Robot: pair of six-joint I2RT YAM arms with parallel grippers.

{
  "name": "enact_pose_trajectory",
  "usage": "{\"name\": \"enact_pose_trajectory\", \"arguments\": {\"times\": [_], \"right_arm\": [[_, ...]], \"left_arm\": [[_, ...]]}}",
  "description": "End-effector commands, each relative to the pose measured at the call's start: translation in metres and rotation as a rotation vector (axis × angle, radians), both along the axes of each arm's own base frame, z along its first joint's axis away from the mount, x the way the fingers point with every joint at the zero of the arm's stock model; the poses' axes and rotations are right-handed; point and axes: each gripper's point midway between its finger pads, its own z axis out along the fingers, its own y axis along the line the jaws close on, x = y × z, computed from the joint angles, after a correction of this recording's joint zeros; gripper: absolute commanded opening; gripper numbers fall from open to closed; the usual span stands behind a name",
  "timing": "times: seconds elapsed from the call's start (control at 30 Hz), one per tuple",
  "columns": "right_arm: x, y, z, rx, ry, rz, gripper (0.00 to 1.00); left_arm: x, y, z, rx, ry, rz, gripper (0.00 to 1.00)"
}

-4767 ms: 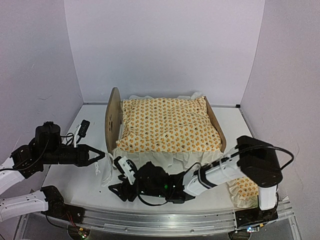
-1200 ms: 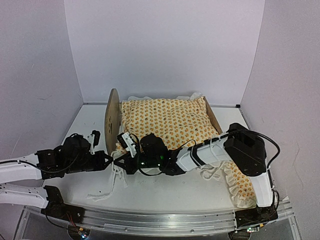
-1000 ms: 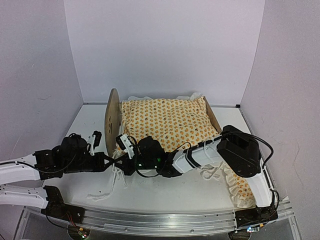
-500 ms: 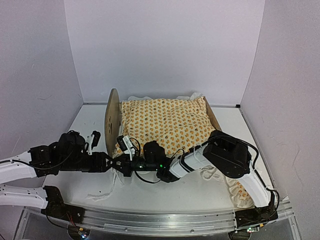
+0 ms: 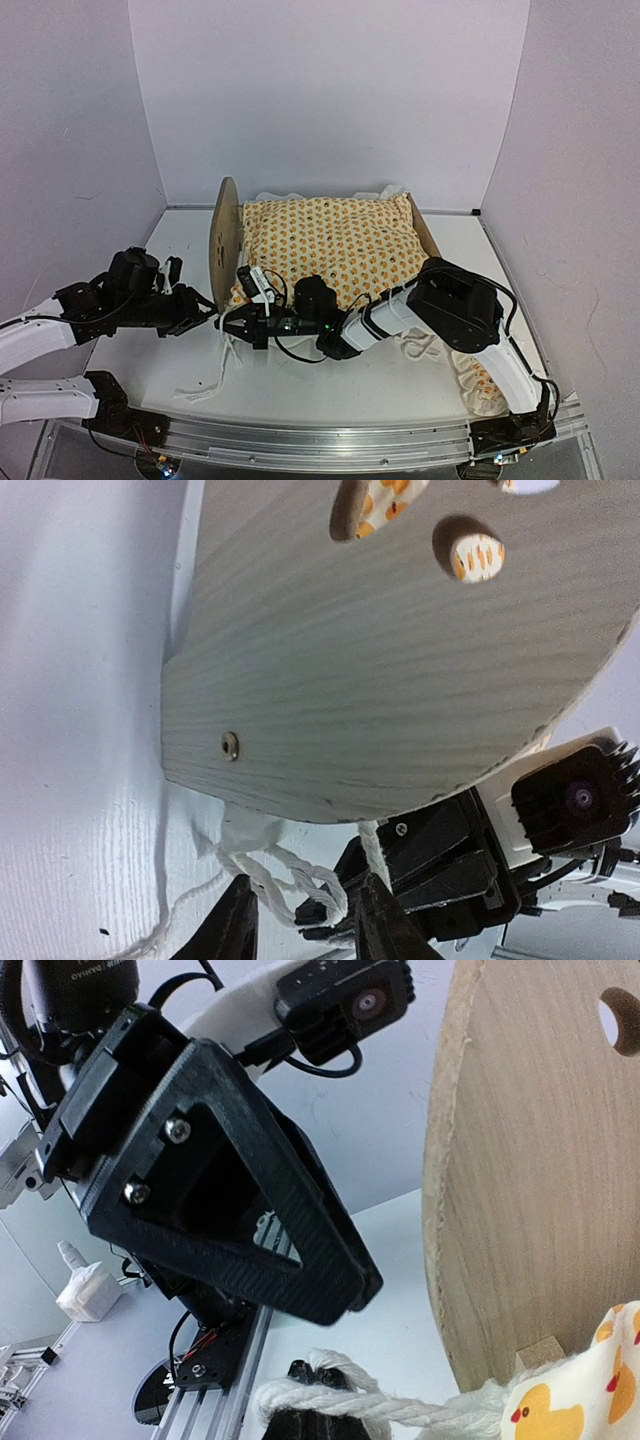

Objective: Set up the pet bed

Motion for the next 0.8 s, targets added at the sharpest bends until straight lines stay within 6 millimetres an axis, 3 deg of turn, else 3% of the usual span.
{"name": "enact_pose_trajectory", "arguments": {"times": [0.0,0.17,0.43,0.57,0.67,0.77], "right_arm": [[-0.005,0.003,0.019,0.074,-0.050,0.041,0.00],[-0.004,0.004,0.020,0.075,-0.053,0.040,0.00],[-0.001,0.006,0.020,0.077,-0.049,0.024,0.00],[0.004,0.007,0.021,0.072,-0.037,0.000,0.00],[0.010,0.008,0.017,0.048,-0.019,-0.035,0.00],[0.017,0.003,0.015,-0.036,0.068,-0.096,0.24]], "left_arm": [[0.000,-0.027,0.017,-0.167,-0.024,-0.080,0.32],[-0.002,-0.028,0.009,-0.166,-0.007,-0.083,0.28],[-0.004,-0.030,-0.006,-0.142,0.041,-0.091,0.10],[-0.004,-0.027,-0.002,-0.143,0.012,-0.094,0.00],[-0.003,-0.024,0.006,-0.144,-0.030,-0.091,0.00],[-0.002,-0.021,0.018,-0.146,-0.087,-0.091,0.00]]}}
